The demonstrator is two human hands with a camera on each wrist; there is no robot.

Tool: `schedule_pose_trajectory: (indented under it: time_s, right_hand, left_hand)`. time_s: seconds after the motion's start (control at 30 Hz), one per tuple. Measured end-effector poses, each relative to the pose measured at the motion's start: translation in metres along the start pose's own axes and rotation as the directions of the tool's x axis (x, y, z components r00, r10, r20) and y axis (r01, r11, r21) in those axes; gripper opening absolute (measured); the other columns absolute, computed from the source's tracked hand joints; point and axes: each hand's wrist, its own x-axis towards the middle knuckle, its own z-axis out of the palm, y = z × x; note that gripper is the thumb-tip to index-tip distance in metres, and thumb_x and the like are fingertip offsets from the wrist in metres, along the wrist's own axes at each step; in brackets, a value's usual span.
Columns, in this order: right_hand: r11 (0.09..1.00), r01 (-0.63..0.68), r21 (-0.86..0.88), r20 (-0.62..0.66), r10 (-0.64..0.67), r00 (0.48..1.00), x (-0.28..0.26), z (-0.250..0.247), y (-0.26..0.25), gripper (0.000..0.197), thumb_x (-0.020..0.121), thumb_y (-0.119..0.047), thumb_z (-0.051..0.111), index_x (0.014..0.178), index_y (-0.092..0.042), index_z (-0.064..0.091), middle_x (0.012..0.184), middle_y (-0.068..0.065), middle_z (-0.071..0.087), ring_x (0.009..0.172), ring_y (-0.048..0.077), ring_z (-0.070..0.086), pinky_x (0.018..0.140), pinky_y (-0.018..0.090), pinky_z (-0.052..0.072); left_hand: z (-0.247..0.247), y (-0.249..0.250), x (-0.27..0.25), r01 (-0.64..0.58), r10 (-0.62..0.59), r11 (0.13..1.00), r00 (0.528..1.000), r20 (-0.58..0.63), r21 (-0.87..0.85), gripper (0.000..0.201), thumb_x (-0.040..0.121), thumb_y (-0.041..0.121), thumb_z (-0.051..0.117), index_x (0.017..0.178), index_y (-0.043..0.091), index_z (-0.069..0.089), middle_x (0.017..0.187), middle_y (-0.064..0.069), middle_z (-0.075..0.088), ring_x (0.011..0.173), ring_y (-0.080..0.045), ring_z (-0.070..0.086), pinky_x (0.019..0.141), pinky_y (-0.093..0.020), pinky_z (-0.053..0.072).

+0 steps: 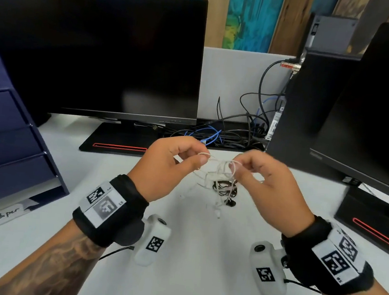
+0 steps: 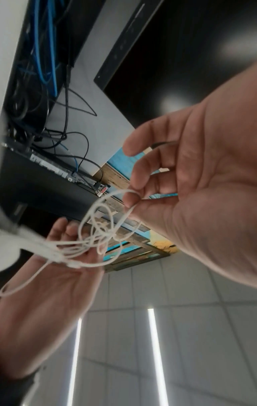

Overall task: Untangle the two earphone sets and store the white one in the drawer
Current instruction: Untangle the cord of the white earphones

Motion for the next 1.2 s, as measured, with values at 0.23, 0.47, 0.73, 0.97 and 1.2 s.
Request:
schedule_pose_trajectory:
  time_s: [0.23, 0.47, 0.73, 0.97, 1.2]
  right_hand:
    - [0.799, -0.17, 0.577, -0.081, 0.263, 0.961, 0.013, -0.011, 0.009, 0.02, 0.103, -0.014, 0.05, 0.087, -0.015, 0.063, 0.094, 0.009, 0.071, 0.093, 0.021, 0.062, 0.09, 0.037, 0.049]
    - [0.612, -0.098, 0.785, -0.116, 0.3, 0.947, 0.012, -0.01, 0.002, 0.021, 0.103, -0.009, 0.043, 0.085, -0.013, 0.053, 0.071, 0.002, 0.049, 0.077, 0.02, 0.058, 0.082, 0.032, 0.049]
    - [0.92, -0.202, 0.335, -0.172, 0.27, 0.947, 0.008, -0.005, 0.005, 0.013, 0.098, -0.009, 0.058, 0.087, -0.013, 0.062, 0.063, 0.008, 0.046, 0.055, 0.013, 0.04, 0.06, 0.029, 0.048]
    - [0.928, -0.241, 0.285, -0.1, 0.278, 0.955, 0.007, -0.004, 0.013, 0.01, 0.101, -0.012, 0.056, 0.093, -0.013, 0.061, 0.062, -0.001, 0.047, 0.052, 0.007, 0.042, 0.054, 0.025, 0.043]
    - [0.909, -0.285, 0.305, -0.179, 0.349, 0.92, 0.011, -0.013, 0.017, 0.015, 0.1, -0.009, 0.052, 0.088, -0.014, 0.059, 0.056, -0.005, 0.04, 0.048, 0.007, 0.038, 0.057, 0.033, 0.048]
  left_hand:
    - [-0.005, -0.024, 0.0, 0.031, -0.039, 0.975, 0.999, 0.029, 0.222, 0.01, 0.095, 0.018, 0.062, 0.087, 0.023, 0.065, 0.077, 0.008, 0.063, 0.075, -0.011, 0.059, 0.066, -0.014, 0.045]
    - [-0.022, -0.05, 0.003, 0.222, -0.213, 0.923, 0.975, -0.065, 0.315, 0.011, 0.093, 0.018, 0.059, 0.094, 0.029, 0.059, 0.08, 0.008, 0.063, 0.07, -0.01, 0.06, 0.07, -0.029, 0.054]
    - [-0.019, -0.038, 0.005, 0.219, -0.219, 0.976, 0.974, -0.047, -0.014, 0.029, 0.096, -0.004, 0.044, 0.099, 0.017, 0.064, 0.089, 0.001, 0.07, 0.084, -0.016, 0.07, 0.073, -0.035, 0.056]
    - [-0.012, -0.008, 0.006, 0.322, -0.333, 0.856, 0.942, 0.045, -0.405, 0.026, 0.103, 0.007, 0.038, 0.104, 0.003, 0.063, 0.055, -0.003, 0.036, 0.049, -0.019, 0.042, 0.057, -0.035, 0.053]
    - [-0.025, -0.01, 0.007, 0.39, -0.372, 0.868, 0.921, 0.118, -0.309, 0.017, 0.096, 0.012, 0.054, 0.091, 0.009, 0.071, 0.05, 0.006, 0.031, 0.045, -0.011, 0.029, 0.049, -0.028, 0.043]
